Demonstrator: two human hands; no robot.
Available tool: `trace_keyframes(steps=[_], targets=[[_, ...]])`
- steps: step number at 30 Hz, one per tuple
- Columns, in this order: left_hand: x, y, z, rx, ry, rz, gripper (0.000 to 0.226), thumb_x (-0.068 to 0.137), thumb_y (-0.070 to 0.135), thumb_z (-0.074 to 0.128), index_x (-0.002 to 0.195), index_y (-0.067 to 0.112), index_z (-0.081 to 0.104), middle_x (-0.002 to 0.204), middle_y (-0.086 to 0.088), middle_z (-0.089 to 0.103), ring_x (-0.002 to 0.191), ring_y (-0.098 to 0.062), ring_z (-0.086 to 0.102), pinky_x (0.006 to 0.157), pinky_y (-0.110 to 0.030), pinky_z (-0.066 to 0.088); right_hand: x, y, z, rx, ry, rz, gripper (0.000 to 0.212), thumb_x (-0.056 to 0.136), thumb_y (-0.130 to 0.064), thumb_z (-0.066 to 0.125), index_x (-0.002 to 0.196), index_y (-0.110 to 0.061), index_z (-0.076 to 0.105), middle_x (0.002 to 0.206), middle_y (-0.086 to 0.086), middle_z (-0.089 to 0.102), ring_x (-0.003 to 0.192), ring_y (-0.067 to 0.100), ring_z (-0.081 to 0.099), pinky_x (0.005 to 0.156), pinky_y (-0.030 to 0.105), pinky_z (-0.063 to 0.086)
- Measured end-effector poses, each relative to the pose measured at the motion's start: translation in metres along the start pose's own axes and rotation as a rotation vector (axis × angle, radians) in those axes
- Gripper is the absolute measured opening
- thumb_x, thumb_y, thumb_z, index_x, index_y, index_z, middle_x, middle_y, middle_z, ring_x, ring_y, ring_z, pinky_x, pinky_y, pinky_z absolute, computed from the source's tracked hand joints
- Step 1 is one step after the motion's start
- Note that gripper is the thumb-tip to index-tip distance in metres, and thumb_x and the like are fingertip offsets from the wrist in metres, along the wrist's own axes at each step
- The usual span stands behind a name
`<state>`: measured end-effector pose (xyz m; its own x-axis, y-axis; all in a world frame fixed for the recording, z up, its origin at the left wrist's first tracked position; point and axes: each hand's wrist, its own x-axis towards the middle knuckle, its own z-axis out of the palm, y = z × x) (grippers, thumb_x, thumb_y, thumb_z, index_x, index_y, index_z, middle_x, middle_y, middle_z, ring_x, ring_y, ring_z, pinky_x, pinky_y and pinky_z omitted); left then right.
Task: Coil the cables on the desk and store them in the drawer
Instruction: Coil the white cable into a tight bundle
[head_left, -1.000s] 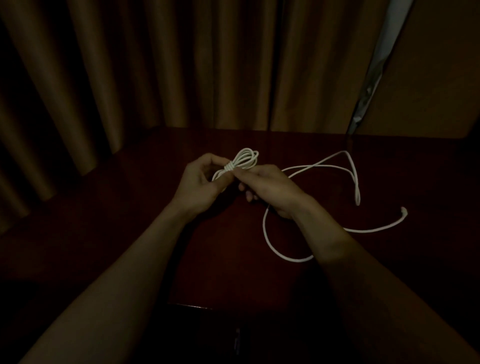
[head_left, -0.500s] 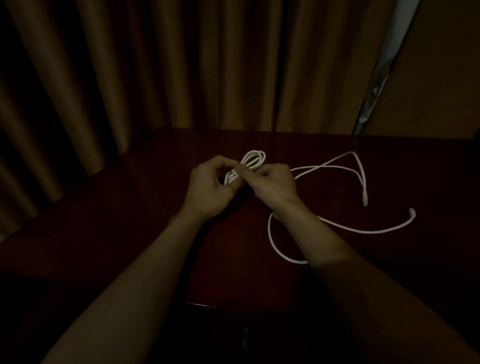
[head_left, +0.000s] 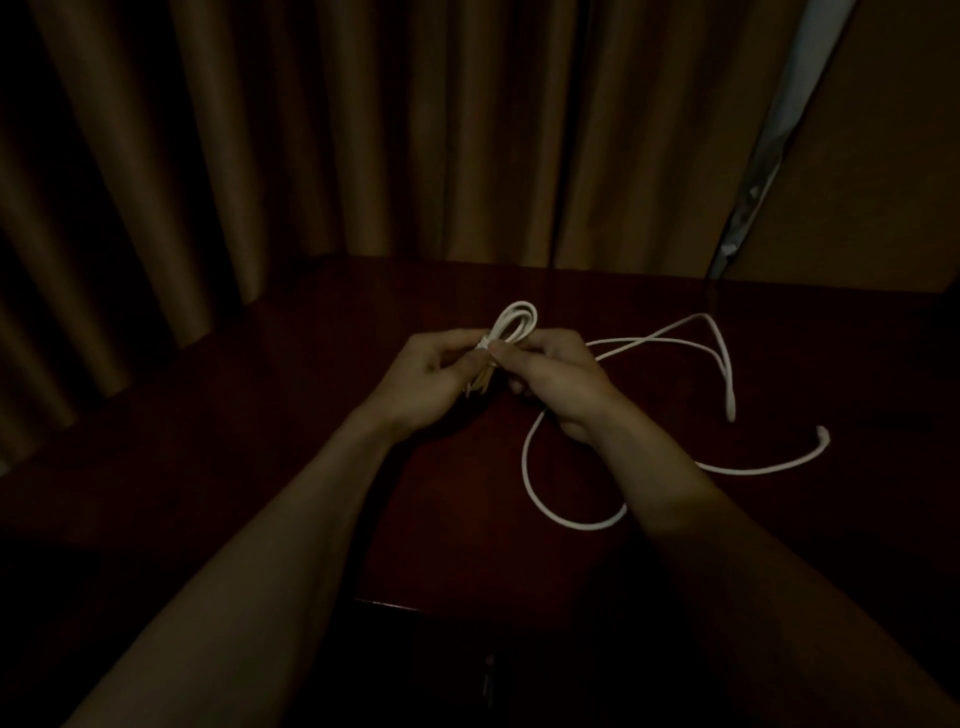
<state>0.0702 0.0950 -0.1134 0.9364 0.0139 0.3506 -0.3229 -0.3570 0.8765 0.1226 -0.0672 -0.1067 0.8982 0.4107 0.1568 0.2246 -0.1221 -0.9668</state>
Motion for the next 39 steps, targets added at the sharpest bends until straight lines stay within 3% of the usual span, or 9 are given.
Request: trace_keyframes(steps=[5,9,14,19,23,26,30,35,39], targets=[[-0.0007,-0.0027,0.0029,0.056,0.096,0.053,0.025,0.102,0.016,0.065,0.107,0.039,0.073,0.105,-0.008,0.079,0.102,-0.026,0.074,0.09,-0.043,0.059,0.0049,0.0014,0.0027,-0.143,0.06,0.034,0.041,0.101,-0.035,0.063,0.094,0.004,0.073,0.068,0.006,0.067,0.058,0.004,0.062,0.065,0.026,0.048],[-0.001,-0.0037,0.0004,0.139,0.173,0.038,0.021,0.098,0.015,0.071,0.11,0.032,0.073,0.107,0.014,0.076,0.102,0.0,0.071,0.094,-0.034,0.06,0.0053,0.0017,0.0044,-0.218,0.064,0.025,0.045,0.101,-0.038,0.063,0.092,0.005,0.072,0.076,0.013,0.072,0.06,0.009,0.064,0.071,0.032,0.053],[-0.0018,-0.0062,0.0007,0.243,0.208,0.055,0.02,0.088,0.02,0.081,0.105,0.025,0.071,0.097,0.01,0.076,0.09,-0.002,0.073,0.08,-0.038,0.062,0.0045,0.0022,0.0031,-0.103,-0.001,0.023,0.041,0.097,-0.043,0.069,0.102,-0.003,0.077,0.097,0.021,0.076,0.073,0.022,0.067,0.072,0.037,0.055],[-0.0015,-0.0092,0.0017,0.231,0.175,0.055,0.027,0.086,0.025,0.081,0.106,0.024,0.063,0.092,0.004,0.074,0.078,-0.012,0.074,0.07,-0.052,0.062,0.0022,0.0011,0.0049,-0.06,0.017,0.003,0.025,0.1,-0.029,0.067,0.098,-0.006,0.076,0.065,0.01,0.062,0.05,0.005,0.053,0.054,0.024,0.044],[-0.0015,-0.0048,0.0011,0.181,0.015,-0.011,0.054,0.084,0.047,0.071,0.134,0.029,0.06,0.119,0.011,0.071,0.106,-0.004,0.07,0.092,-0.039,0.059,0.0002,0.0003,0.0011,0.017,-0.067,-0.008,0.018,0.102,-0.021,0.063,0.103,-0.008,0.074,0.074,0.008,0.065,0.051,0.003,0.051,0.054,0.019,0.043],[-0.0009,-0.002,0.0028,0.104,-0.061,0.015,0.034,0.099,0.023,0.062,0.133,0.022,0.068,0.108,0.008,0.076,0.099,-0.009,0.072,0.085,-0.029,0.054,-0.0001,0.0005,-0.0028,0.008,-0.082,-0.024,0.014,0.103,-0.02,0.062,0.101,-0.013,0.074,0.074,0.007,0.065,0.055,0.005,0.054,0.055,0.017,0.044],[-0.0021,0.0002,0.0019,0.076,-0.035,0.035,0.034,0.106,0.012,0.056,0.136,0.021,0.067,0.11,0.009,0.077,0.105,-0.008,0.072,0.09,-0.025,0.055,0.004,0.0019,0.0002,0.045,-0.019,0.016,0.009,0.1,-0.02,0.066,0.096,-0.018,0.073,0.062,-0.009,0.068,0.057,0.004,0.059,0.055,0.016,0.045],[-0.0025,-0.0027,0.0044,0.142,0.082,0.071,0.027,0.1,0.015,0.066,0.122,0.032,0.072,0.115,0.01,0.077,0.112,-0.005,0.071,0.101,-0.04,0.057,0.0068,-0.0006,-0.0024,0.054,0.007,0.105,0.023,0.098,-0.026,0.07,0.096,-0.003,0.069,0.078,0.002,0.07,0.064,0.007,0.066,0.06,0.018,0.049],[-0.0031,-0.0024,0.0029,0.165,0.203,0.041,0.031,0.089,0.02,0.082,0.12,0.02,0.075,0.109,0.01,0.077,0.103,0.001,0.071,0.094,-0.031,0.059,0.0029,-0.0034,-0.0008,-0.005,-0.035,0.075,0.022,0.099,-0.028,0.068,0.091,-0.008,0.071,0.076,0.0,0.07,0.059,0.006,0.063,0.057,0.017,0.048]])
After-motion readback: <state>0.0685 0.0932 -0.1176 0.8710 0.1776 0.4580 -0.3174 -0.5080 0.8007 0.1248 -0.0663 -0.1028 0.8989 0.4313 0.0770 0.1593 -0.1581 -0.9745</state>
